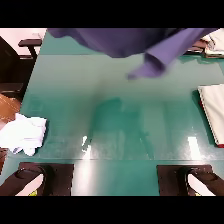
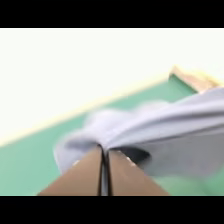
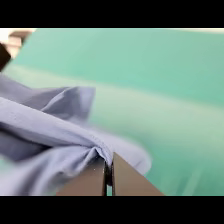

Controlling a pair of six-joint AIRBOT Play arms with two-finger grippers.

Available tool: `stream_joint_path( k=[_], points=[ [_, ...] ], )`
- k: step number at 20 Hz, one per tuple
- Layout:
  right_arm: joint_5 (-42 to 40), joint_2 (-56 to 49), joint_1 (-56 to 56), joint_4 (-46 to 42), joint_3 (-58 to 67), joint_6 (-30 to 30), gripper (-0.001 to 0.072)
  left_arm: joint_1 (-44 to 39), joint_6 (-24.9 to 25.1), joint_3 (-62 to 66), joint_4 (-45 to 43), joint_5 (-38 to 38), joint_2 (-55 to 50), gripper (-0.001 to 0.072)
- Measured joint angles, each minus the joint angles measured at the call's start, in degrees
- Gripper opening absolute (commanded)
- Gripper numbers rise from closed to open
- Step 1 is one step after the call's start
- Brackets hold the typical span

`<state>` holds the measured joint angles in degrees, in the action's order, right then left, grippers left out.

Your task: Fold the shirts.

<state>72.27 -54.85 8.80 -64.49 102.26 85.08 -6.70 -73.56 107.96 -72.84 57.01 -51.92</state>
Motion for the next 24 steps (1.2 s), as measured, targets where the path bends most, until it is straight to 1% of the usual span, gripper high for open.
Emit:
stream_joint_path(
  k=[2, 5, 7, 9, 11, 12, 14, 17, 18, 19, 20, 21, 24],
  points=[
    [2.0, 0.7, -0.4, -0.5, 3.1, 0.6, 0.0017, 0.0, 0.2, 1.0, 0.9, 0.3, 2.7, 0.0022],
    [6.0, -1.4, 0.1, -1.3, 4.7, 2.9, 0.0017, 0.0, 0.2, 0.7, 2.4, 2.4, 3.7, 0.0022],
    [8.5, -4.5, 1.9, -1.8, 2.9, 4.2, 0.0017, 0.0, 0.2, -1.0, 3.0, 5.3, 2.6, 0.0022],
    [11.1, -8.7, 4.5, -2.4, -1.0, 5.2, 0.0017, 0.0, 0.2, -3.9, 3.3, 9.9, 0.5, 0.0022],
    [11.6, -13.0, 7.3, -2.2, -6.2, 5.7, 0.0017, 0.1, 0.2, -8.3, 3.4, 14.7, -2.2, 0.0023],
    [11.3, -15.3, 8.3, -2.2, -8.8, 5.9, 0.0017, 0.1, 0.2, -10.9, 3.5, 16.5, -3.7, 0.0023],
    [8.2, -19.8, 9.7, -1.8, -13.2, 6.1, 0.0017, 0.1, 0.2, -16.9, 3.8, 18.8, -6.6, 0.0023],
    [1.5, -27.0, 10.0, -1.5, -15.6, 6.2, 0.0017, 0.1, 0.1, -24.7, 3.9, 19.2, -10.8, 0.0023],
    [-0.5, -29.2, 9.8, -1.3, -15.0, 6.2, 0.0031, 0.1, 0.1, -26.3, 4.1, 18.6, -11.9, 0.0023],
    [-2.4, -31.3, 9.4, -0.7, -13.7, 6.1, 0.0233, 0.1, 0.2, -27.4, 4.1, 17.9, -12.8, 0.0023],
    [-4.8, -33.4, 8.7, 0.0, -11.7, 5.4, 0.0514, 0.1, 0.1, -28.2, 4.1, 16.8, -13.3, 0.0023],
    [-6.5, -35.6, 7.9, 1.3, -9.2, 4.7, 0.0535, 0.1, 0.1, -28.7, 4.1, 15.5, -13.7, 0.0023],
    [-8.4, -39.5, 4.7, 6.0, -2.6, 3.6, 0.0533, 0.1, 0.1, -29.7, 4.0, 12.8, -14.5, 0.0023]
  ],
)
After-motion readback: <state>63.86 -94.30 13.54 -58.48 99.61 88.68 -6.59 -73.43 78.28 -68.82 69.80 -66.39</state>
